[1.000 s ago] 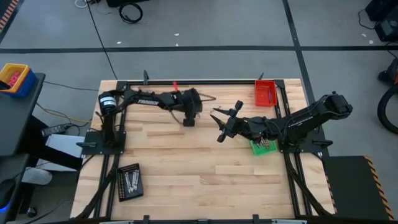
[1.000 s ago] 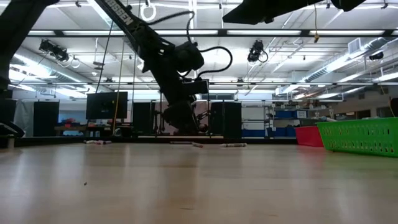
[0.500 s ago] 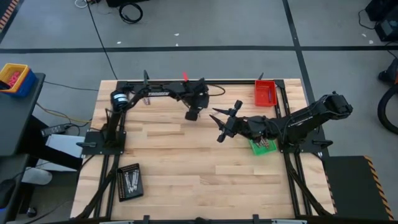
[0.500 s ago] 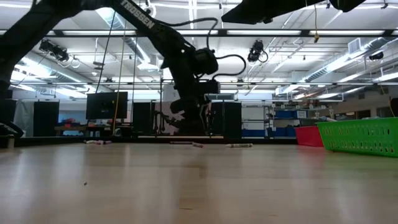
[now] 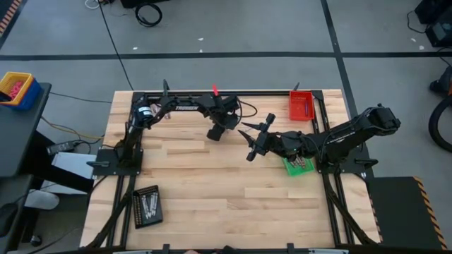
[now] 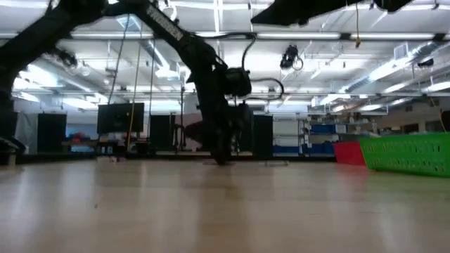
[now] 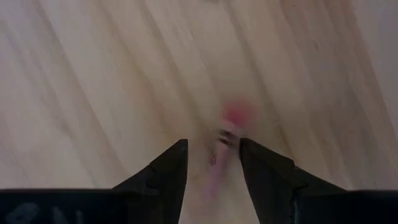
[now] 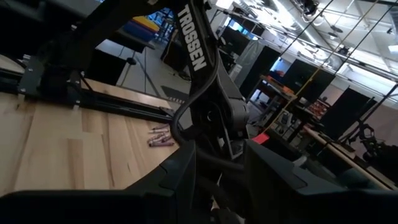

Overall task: Sort crayons
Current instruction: Put the pink crayon into the green bin

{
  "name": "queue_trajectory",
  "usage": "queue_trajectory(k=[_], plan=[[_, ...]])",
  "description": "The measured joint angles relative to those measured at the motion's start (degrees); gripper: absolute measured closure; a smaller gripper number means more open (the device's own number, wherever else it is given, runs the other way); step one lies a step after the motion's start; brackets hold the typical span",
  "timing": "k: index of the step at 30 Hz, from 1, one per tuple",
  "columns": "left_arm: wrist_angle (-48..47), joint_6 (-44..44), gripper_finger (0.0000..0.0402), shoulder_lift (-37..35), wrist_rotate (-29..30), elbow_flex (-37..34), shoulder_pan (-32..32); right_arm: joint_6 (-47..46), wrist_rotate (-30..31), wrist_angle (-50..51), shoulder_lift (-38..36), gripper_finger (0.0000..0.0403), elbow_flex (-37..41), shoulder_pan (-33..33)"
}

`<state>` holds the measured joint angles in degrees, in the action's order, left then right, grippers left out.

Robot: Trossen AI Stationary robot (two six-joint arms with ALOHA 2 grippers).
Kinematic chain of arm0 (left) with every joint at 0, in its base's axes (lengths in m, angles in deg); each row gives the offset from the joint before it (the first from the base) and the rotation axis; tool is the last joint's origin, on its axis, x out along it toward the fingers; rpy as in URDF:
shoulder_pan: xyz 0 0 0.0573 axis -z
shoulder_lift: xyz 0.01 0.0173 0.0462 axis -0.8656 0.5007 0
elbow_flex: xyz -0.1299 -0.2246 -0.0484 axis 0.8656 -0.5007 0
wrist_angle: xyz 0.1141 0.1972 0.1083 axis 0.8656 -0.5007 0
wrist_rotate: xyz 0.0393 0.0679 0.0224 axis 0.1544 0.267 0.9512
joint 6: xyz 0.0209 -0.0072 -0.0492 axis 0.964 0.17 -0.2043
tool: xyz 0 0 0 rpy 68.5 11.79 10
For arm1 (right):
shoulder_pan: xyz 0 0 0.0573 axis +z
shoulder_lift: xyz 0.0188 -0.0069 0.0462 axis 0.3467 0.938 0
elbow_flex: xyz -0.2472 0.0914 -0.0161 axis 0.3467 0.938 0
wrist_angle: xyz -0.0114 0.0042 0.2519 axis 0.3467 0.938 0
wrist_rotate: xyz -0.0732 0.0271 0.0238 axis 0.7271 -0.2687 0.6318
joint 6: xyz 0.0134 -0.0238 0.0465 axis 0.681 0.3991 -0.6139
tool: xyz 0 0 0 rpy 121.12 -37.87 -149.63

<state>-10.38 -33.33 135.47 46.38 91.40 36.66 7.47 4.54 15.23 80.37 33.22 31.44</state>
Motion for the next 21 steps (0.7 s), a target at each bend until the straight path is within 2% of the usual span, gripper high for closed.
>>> queue_trajectory(k=[6, 13, 21], plan=[[0.0, -0.4, 0.0240, 0.1, 0.8, 0.1, 0.2, 0.0, 0.1, 0.3, 0.0, 0.0264, 0.0, 0.0], [-1.8, -12.9, 0.0257, -0.1, 2.9, 0.1, 1.1, 0.0, 0.1, 0.4, 0.0, 0.0264, 0.0, 0.0], [-11.5, -21.0, 0.0259, -0.2, -2.9, 0.1, 0.0, 0.0, 0.1, 0.5, 0.0, 0.0264, 0.0, 0.0]])
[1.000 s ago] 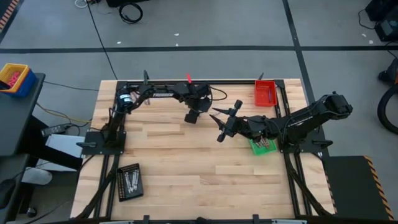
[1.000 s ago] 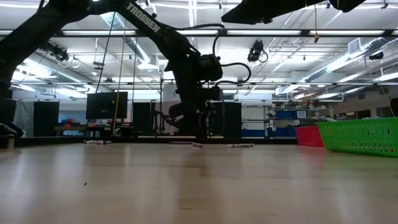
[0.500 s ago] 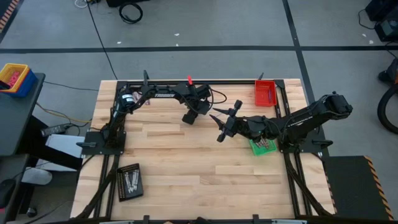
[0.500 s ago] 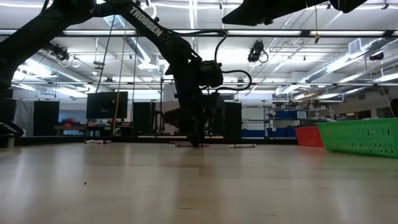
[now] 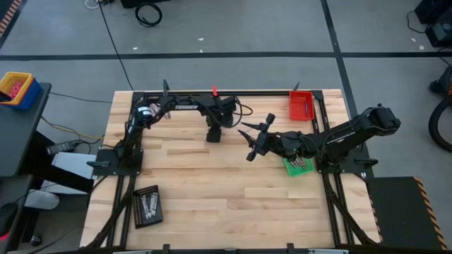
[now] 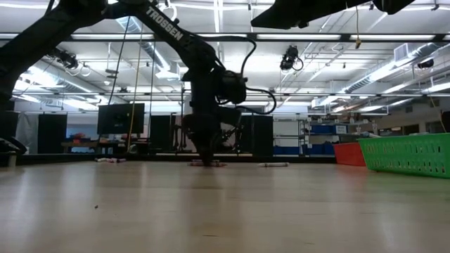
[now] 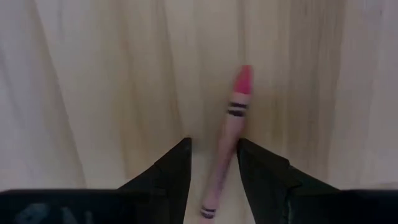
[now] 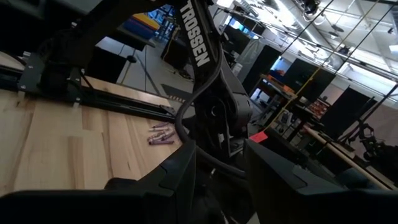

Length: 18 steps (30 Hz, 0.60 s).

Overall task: Sort crayons
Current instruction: Put the pink crayon into the green bin

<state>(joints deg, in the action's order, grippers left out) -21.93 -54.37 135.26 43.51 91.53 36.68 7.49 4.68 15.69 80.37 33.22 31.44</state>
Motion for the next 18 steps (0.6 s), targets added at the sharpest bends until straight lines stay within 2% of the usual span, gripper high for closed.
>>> queue_trajectory(k=[6, 12, 18], plan=[[-2.5, -2.9, 0.0259, 0.0, -0.7, 0.0, -0.7, 0.1, 0.0, 0.0, 0.0, 0.0264, 0.0, 0.1], [-4.0, -2.8, 0.0260, 0.0, 3.8, -0.1, 1.2, 0.2, 0.0, 1.6, 0.0, 0.0264, 0.0, 0.1], [1.2, -4.6, 0.0260, -0.7, 4.3, -5.5, 1.9, 1.6, 3.2, 1.8, 0.0, 0.0264, 0.0, 1.6]])
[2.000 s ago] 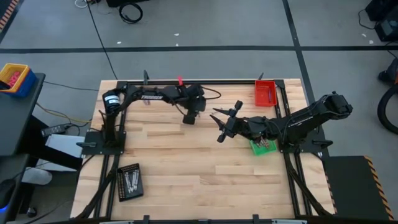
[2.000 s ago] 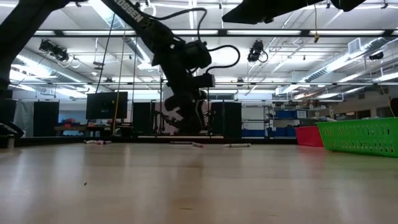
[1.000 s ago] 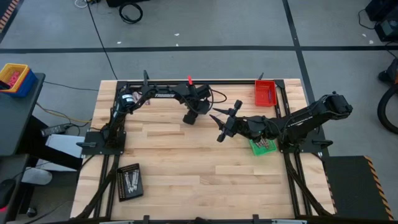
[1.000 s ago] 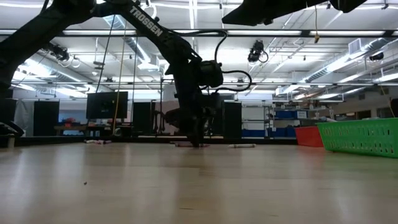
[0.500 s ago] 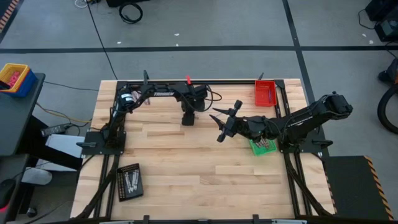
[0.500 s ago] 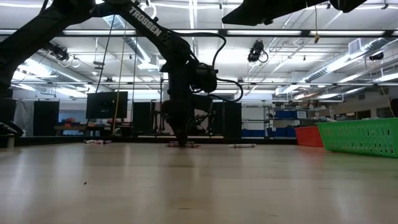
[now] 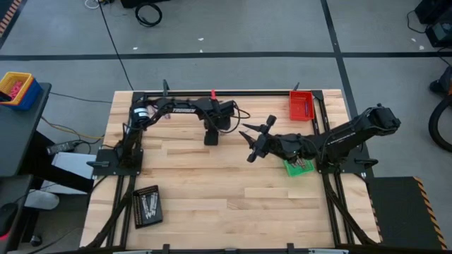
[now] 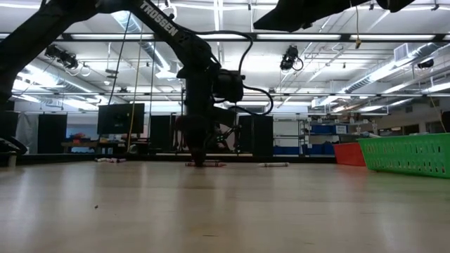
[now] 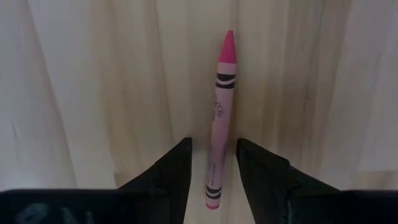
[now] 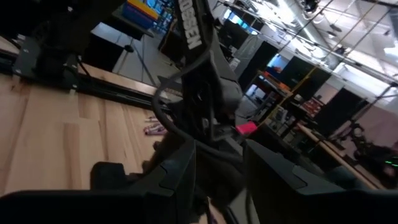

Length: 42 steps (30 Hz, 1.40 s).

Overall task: Sort crayons
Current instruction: Put the pink crayon into the green bin

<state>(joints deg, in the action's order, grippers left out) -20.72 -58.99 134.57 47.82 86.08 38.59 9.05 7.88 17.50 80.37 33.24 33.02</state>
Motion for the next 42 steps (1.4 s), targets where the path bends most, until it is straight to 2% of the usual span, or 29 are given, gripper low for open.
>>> queue_trajectory(k=[4, 8, 11, 15, 20, 25, 29, 31, 34, 37, 42], plan=[[3.9, -3.2, 0.0260, -0.9, 0.9, -3.4, 0.7, 2.9, 3.9, -0.8, 0.0, 0.0264, 0.0, 1.6], [4.6, -4.2, 0.0269, -1.5, 1.3, -3.8, 1.5, 3.3, 4.4, -2.7, 0.0, 0.0264, 0.0, 2.6], [4.8, -4.2, 0.0304, -1.9, 1.2, -4.1, 1.5, 3.4, 4.5, -4.2, 0.0, 0.0264, 0.0, 3.3], [5.0, -4.7, 0.0375, -2.1, 0.1, -4.1, 0.8, 3.6, 4.4, -5.7, 0.0, 0.0264, 0.0, 4.2], [5.4, -5.6, 0.0383, -3.3, -0.2, -4.6, 0.1, 3.9, 4.1, -6.4, 0.0, 0.0264, 0.0, 4.9], [3.7, -7.4, 0.0383, -9.9, 0.4, -5.6, 0.3, 3.7, 3.6, -6.2, 0.0, 0.0264, 0.0, 5.1], [8.8, -10.0, 0.0383, -20.9, -1.3, -8.2, 0.7, 3.0, 2.7, -5.0, 0.0, 0.0264, 0.0, 4.6], [14.2, -11.9, 0.0383, -25.7, -3.7, -12.4, 1.1, 2.0, 2.4, -4.3, 0.0, 0.0264, 0.0, 4.2], [26.9, -15.9, 0.0383, -34.3, -6.9, -20.3, 2.4, -2.1, -2.2, -2.8, 0.0, 0.0263, 0.0, 2.9], [42.9, -20.1, 0.0383, -40.9, -7.8, -30.8, 4.9, -8.7, -11.6, -2.1, 0.0, 0.0257, 0.0, 0.5], [76.9, -25.4, 0.0383, -44.4, -7.4, -47.0, 10.9, -19.1, -29.8, -2.3, 1.4, 0.0224, 0.0, -4.5]])
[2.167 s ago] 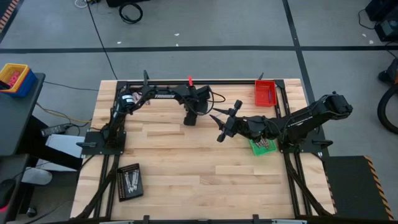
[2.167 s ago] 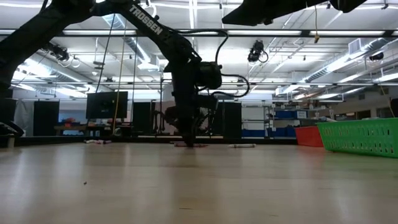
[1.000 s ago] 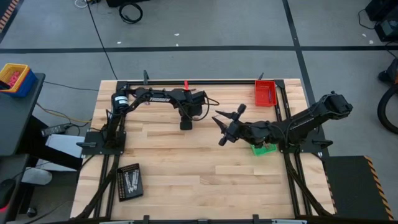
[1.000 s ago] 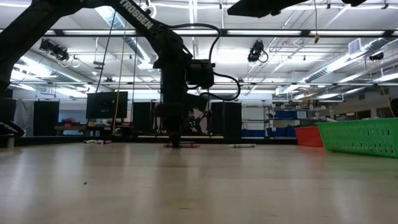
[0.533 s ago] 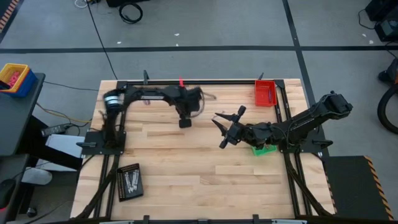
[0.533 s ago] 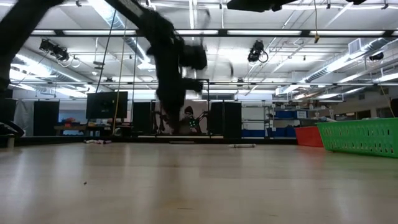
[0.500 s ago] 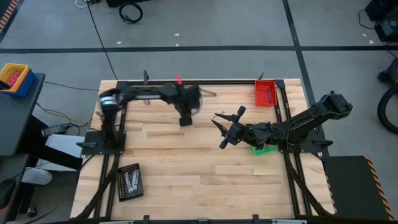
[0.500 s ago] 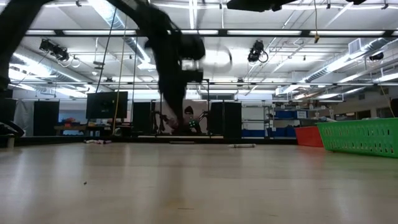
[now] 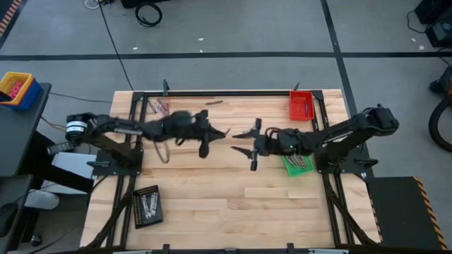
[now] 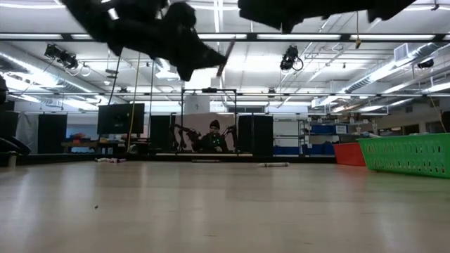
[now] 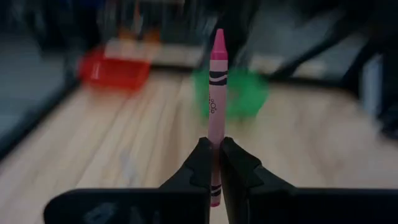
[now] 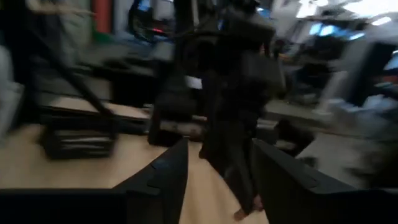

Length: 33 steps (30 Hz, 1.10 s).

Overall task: Sort crayons
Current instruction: Put the pink crayon into the green bin

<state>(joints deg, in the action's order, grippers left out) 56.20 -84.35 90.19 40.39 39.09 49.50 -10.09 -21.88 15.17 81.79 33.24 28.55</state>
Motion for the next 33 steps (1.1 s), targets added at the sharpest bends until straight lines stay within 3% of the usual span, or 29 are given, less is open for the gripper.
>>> queue_trajectory(k=[3, 6, 11, 16, 18, 22, 24, 30, 33], plan=[[13.5, -0.2, 0.0383, 0.6, 3.0, -5.7, 3.3, -4.0, -6.4, -3.3, 3.4, 0.0198, 0.1, -1.8], [20.4, 1.6, 0.0383, 0.8, 4.5, -7.6, 5.9, -5.8, -6.4, -11.3, 8.4, 0.0180, 0.0, -2.4], [20.9, 3.5, 0.0383, 0.7, 5.8, -7.8, 7.9, -4.0, -5.2, -26.0, 14.6, 0.0179, 0.0, -0.9], [20.0, 3.7, 0.0382, 0.7, 5.6, -7.8, 7.9, 1.7, -4.7, -32.6, 13.9, 0.0186, 0.0, 2.3], [19.5, 3.7, 0.0378, 0.7, 5.7, -7.8, 7.9, 3.5, -1.1, -32.1, 12.3, 0.0187, 0.0, 3.4], [19.9, 3.8, 0.0377, 0.6, 5.5, -7.8, 7.9, 5.5, 14.1, -27.5, 10.8, 0.0187, -0.1, 4.4], [20.1, 3.8, 0.0376, 0.6, 5.4, -7.8, 8.0, 2.8, 17.0, -25.0, 11.5, 0.0188, 0.0, 3.8], [21.6, 3.9, 0.0375, 0.6, 5.3, -7.8, 8.9, -8.2, 6.5, -23.7, 15.9, 0.0188, 0.0, 0.7], [22.6, 4.1, 0.0375, 0.6, 5.3, -7.7, 9.5, -9.4, 5.8, -27.5, 17.5, 0.0194, -0.1, -0.2]])
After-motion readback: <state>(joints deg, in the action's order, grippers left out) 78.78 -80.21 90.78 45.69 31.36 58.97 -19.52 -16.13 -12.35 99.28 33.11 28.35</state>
